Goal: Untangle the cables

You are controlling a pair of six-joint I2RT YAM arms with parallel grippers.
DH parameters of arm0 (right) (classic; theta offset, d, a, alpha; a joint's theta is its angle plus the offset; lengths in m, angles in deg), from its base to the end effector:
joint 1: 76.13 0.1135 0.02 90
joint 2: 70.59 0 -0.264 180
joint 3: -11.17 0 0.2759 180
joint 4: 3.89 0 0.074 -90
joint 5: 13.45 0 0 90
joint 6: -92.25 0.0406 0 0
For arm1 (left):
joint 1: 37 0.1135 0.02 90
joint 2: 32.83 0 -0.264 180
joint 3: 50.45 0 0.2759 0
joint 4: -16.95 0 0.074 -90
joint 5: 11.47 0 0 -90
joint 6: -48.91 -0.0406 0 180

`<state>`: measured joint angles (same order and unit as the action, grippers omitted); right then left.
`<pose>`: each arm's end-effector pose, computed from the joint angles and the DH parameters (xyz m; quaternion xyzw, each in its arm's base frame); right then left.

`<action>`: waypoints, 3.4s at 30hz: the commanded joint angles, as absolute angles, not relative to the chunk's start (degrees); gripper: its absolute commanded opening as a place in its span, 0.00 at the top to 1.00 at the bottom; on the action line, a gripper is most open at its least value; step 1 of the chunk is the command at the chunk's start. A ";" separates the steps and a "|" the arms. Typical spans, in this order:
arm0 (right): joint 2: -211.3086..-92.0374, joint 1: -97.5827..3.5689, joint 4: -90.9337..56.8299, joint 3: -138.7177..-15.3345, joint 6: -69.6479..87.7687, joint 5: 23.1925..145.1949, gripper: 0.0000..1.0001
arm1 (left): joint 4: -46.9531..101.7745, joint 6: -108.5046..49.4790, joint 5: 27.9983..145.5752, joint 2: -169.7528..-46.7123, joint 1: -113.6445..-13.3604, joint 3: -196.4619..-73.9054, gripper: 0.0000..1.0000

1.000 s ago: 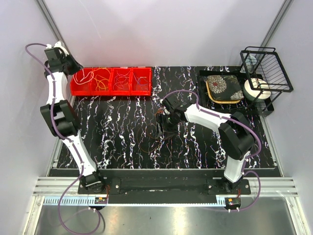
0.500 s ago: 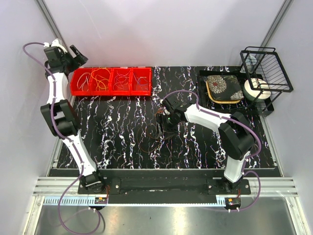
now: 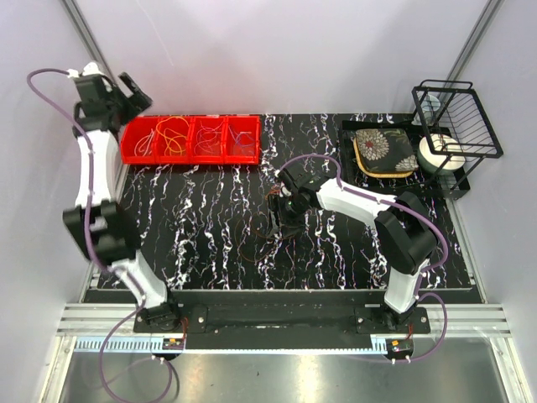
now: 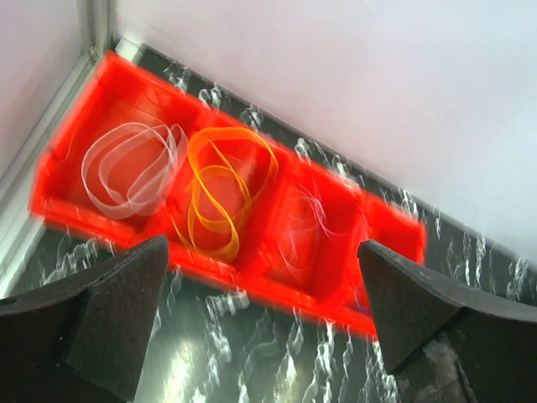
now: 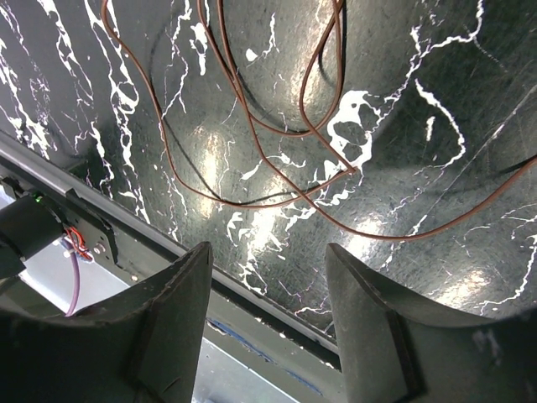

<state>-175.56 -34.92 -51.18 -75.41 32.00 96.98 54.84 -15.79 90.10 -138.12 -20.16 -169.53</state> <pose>0.2887 0.2717 0.1794 -0.1332 0.9535 0.2615 0.0682 0.4440 0.1259 0.3875 -0.2490 0.7988 -0.1243 0.5334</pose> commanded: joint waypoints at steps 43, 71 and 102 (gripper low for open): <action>-158.21 -43.88 -41.42 -66.78 40.30 80.68 0.32 | 59.39 8.20 63.06 -121.42 -81.65 -122.26 0.30; -161.56 -44.23 -38.34 -65.38 41.36 87.54 0.36 | 63.53 11.55 57.96 -137.68 -83.85 -129.72 0.57; -161.91 -44.23 -38.08 -65.46 41.36 88.59 0.38 | 67.74 -11.74 65.33 -112.99 -73.66 -133.59 1.00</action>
